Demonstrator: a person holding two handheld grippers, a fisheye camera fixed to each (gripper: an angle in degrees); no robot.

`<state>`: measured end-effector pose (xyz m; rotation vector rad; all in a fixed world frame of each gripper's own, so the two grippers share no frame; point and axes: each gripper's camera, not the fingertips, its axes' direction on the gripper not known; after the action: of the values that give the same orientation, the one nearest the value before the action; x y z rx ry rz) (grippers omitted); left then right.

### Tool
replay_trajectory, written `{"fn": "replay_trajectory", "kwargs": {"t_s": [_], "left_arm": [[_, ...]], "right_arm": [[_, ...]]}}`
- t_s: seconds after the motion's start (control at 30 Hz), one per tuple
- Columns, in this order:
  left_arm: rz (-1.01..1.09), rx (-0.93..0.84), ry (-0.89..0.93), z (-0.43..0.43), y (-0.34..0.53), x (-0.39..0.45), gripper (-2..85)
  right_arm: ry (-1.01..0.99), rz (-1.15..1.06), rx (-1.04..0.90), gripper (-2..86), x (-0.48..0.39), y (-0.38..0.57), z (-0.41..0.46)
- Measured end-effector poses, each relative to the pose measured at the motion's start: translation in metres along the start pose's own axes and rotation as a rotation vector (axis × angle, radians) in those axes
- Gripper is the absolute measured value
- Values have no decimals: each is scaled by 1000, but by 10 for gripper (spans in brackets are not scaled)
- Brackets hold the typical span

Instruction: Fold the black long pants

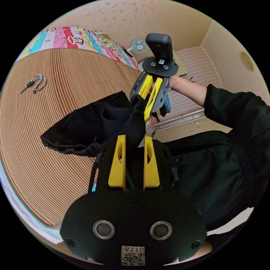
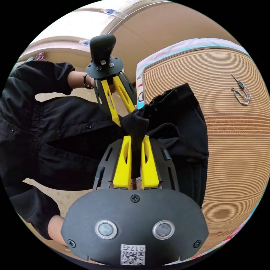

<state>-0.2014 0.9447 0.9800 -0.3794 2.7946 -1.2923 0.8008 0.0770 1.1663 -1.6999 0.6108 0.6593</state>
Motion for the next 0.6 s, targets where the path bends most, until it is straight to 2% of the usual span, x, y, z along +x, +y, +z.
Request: {"fn": "replay_trajectory", "kwargs": {"t_s": [0.07, 0.1, 0.17, 0.23, 0.37, 0.5, 0.6], "left_arm": [[-179, 155, 95, -21, 10, -36, 140], [-257, 208, 94, -27, 15, -47, 148], [-615, 450, 54, -45, 49, -82, 178], [-747, 524, 53, -43, 57, -95, 201], [-859, 413, 115, -10, 16, -112, 261], [-975, 252, 70, 26, -32, -133, 259], [-1026, 114, -1, 58, -58, -152, 222]], "right_arm": [[21, 40, 57, 57, -17, 20, 0], [24, 66, 110, 54, -29, 33, -2], [24, 102, 193, 51, -48, 54, -6], [71, 135, 288, 49, -80, 80, -13], [152, 158, 338, 47, -130, 105, -12], [209, 161, 394, 43, -180, 123, -1], [241, 196, 443, 41, -209, 145, 4]]}}
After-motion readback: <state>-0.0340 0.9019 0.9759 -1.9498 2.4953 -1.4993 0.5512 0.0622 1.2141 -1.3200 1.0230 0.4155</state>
